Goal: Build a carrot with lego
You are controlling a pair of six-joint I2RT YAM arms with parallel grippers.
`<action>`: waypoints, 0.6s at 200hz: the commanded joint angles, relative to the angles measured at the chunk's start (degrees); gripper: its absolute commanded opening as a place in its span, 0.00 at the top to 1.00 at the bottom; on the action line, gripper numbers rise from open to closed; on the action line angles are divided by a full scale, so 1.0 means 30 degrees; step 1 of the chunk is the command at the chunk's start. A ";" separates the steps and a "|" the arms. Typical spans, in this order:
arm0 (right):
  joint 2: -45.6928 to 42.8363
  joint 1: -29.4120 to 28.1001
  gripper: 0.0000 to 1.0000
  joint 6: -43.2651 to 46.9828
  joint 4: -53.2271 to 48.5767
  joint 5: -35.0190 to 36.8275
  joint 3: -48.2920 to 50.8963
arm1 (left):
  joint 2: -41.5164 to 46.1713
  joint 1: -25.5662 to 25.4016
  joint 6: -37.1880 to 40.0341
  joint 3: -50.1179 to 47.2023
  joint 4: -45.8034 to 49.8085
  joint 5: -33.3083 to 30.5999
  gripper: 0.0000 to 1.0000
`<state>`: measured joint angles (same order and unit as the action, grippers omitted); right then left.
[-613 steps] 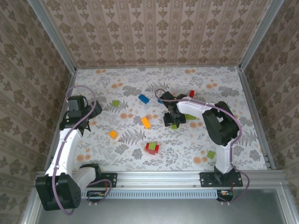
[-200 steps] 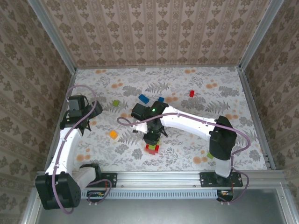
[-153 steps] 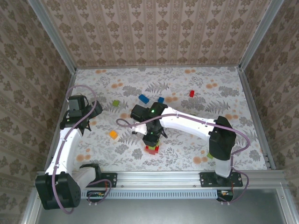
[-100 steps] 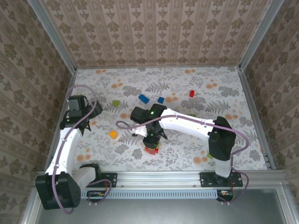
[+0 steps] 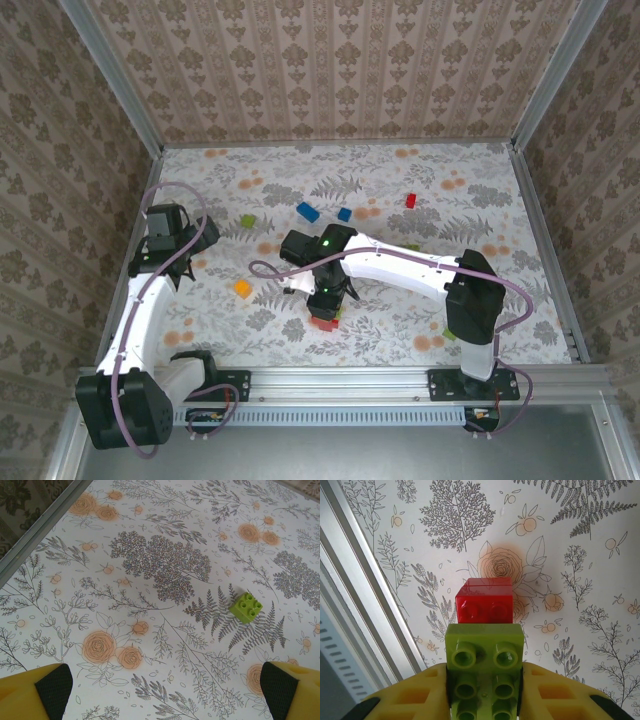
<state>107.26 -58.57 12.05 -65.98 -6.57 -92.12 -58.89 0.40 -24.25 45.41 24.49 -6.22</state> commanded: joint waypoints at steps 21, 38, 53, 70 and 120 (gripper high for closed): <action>0.0915 -0.0166 0.67 0.0286 0.0016 0.0314 0.0582 | -0.0027 -0.0123 0.0265 0.0563 0.0168 -0.0219 0.00; 0.1097 -0.0203 0.67 0.0295 -0.0069 0.0529 0.0541 | -0.0036 -0.0117 0.0281 0.0560 0.0157 -0.0235 0.00; 0.1324 -0.0252 0.67 0.0316 -0.0128 0.0748 0.0501 | -0.0064 -0.0121 0.0285 0.0564 0.0149 -0.0229 0.00; 0.1437 -0.0327 0.66 0.0365 -0.0077 0.0697 0.0494 | -0.0055 -0.0131 0.0294 0.0563 0.0157 -0.0236 0.00; 0.1787 -0.0437 0.66 0.0477 -0.0032 0.0521 0.0369 | -0.0056 -0.0115 0.0292 0.0581 0.0159 -0.0227 0.00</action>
<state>107.85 -59.16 12.14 -65.80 -6.04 -92.40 -58.89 0.40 -24.23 45.41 24.49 -6.22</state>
